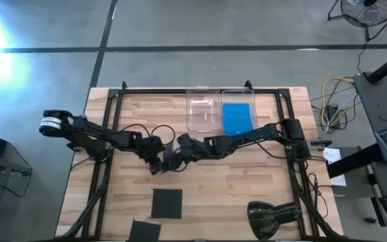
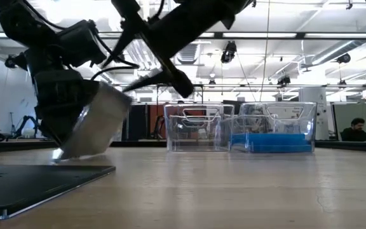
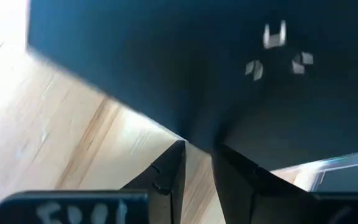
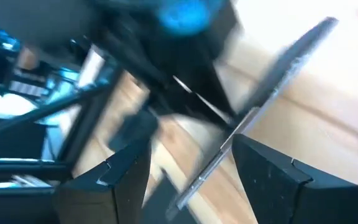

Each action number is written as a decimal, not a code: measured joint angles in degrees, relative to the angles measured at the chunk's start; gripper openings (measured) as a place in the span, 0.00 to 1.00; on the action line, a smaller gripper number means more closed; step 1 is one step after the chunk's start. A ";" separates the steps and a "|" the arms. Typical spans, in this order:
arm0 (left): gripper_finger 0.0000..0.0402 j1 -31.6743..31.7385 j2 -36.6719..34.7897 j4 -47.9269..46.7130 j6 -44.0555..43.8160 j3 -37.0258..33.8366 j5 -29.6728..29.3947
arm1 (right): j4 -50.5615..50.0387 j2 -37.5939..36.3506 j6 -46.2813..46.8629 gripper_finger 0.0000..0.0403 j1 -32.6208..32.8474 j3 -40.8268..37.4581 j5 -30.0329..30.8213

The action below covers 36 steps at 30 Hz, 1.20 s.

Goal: Pick & place jewel cases by type
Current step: Put the top black CD case into the left transparent bin

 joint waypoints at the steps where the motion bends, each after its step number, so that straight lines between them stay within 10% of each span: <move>1: 0.16 0.02 -0.02 0.09 -0.01 0.14 0.04 | 1.33 0.13 -1.37 0.56 -0.04 0.33 -0.10; 16: 0.16 -0.25 -1.70 -1.37 -0.40 0.18 -0.07 | 5.69 2.46 -9.77 0.56 0.37 1.86 -2.03; 25: 0.16 -0.63 -1.98 -0.39 -1.33 0.05 0.07 | -30.63 -1.40 6.42 0.56 0.69 1.32 2.83; 36: 0.16 -4.15 -1.59 3.22 -2.32 0.22 -0.20 | -25.56 5.47 15.39 0.56 1.80 -0.08 0.00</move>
